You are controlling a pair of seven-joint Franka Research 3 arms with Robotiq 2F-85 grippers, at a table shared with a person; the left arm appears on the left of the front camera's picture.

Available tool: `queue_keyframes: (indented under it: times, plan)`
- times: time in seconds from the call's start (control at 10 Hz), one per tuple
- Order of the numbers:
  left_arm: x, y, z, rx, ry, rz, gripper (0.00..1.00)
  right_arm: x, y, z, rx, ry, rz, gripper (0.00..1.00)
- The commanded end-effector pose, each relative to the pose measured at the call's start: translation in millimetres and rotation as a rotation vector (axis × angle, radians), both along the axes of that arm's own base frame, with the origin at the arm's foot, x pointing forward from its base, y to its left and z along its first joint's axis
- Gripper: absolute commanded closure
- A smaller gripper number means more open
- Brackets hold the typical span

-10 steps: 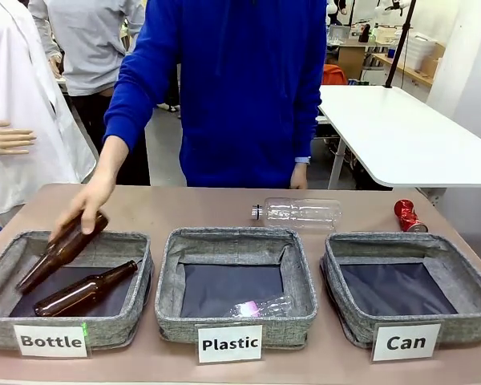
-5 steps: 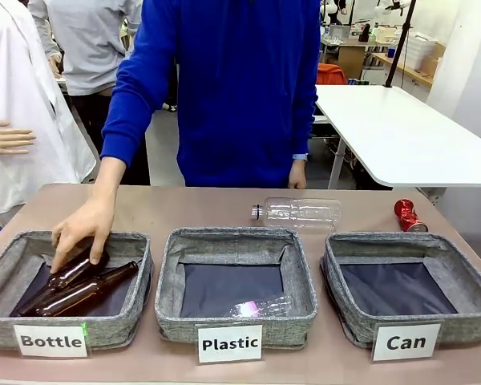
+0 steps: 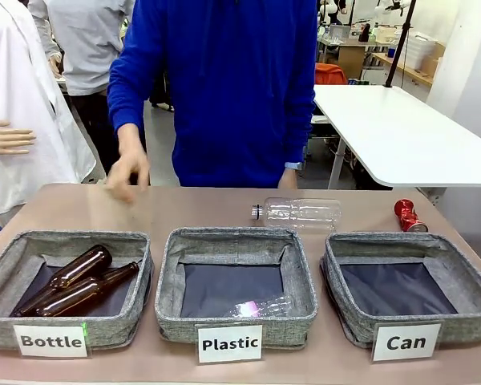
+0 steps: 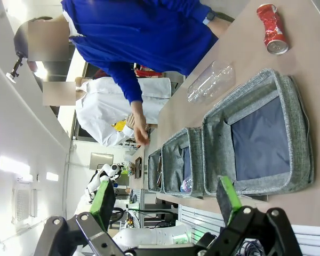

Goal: Sort the can waste into the basket.
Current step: Pick up the can waste from the table and place it in the right Fabric basket.

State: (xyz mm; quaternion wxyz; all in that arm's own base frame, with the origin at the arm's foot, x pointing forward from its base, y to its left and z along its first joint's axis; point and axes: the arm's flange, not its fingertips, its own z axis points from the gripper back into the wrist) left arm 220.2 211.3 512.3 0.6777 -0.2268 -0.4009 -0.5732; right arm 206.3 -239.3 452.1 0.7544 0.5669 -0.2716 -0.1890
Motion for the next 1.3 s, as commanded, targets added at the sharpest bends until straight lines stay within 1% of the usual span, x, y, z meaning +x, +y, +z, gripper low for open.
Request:
queue_keyframes:
  times: [0.0,0.1,0.2,0.3,0.4,0.5,0.6,0.7,0.8,0.9,1.0,1.1,1.2]
  plan:
    - [38,-55,28,-0.072,0.061,0.051,1.0,1,0,1,0.003,-0.037,-0.002,0.0]
    - [69,-102,41,-0.021,0.075,0.023,1.0,1,0,1,0.003,-0.037,-0.002,0.0]
    - [103,-152,52,0.04,0.084,-0.03,1.0,1,0,1,0.003,-0.037,-0.002,0.0]
    - [143,-201,62,0.081,0.093,-0.121,1.0,1,0,1,0.003,-0.037,-0.002,0.0]
    - [188,-259,69,0.144,0.136,-0.179,1.0,1,0,1,0.003,-0.037,-0.002,0.0]
    - [221,-313,72,0.188,0.177,-0.206,1.0,1,0,1,0.003,-0.037,-0.002,0.0]
    - [250,-369,68,0.215,0.201,-0.267,1.0,1,0,1,0.003,-0.037,-0.002,0.0]
    - [272,-427,61,0.25,0.23,-0.324,1.0,1,0,1,0.003,-0.037,-0.002,0.0]
    - [288,-496,52,0.328,0.232,-0.394,1.0,1,0,1,0.003,-0.037,-0.002,0.0]
    - [297,-555,43,0.363,0.233,-0.465,1.0,1,0,1,0.003,-0.037,-0.002,0.0]
    - [302,-608,36,0.396,0.216,-0.495,1.0,1,0,1,0.003,-0.037,-0.002,0.0]
    - [304,-658,22,0.382,0.204,-0.545,1.0,1,0,1,0.003,-0.037,-0.002,0.0]
    - [304,-708,7,0.372,0.182,-0.569,1.0,0,0,0,-0.001,0.0,-0.001,0.0]
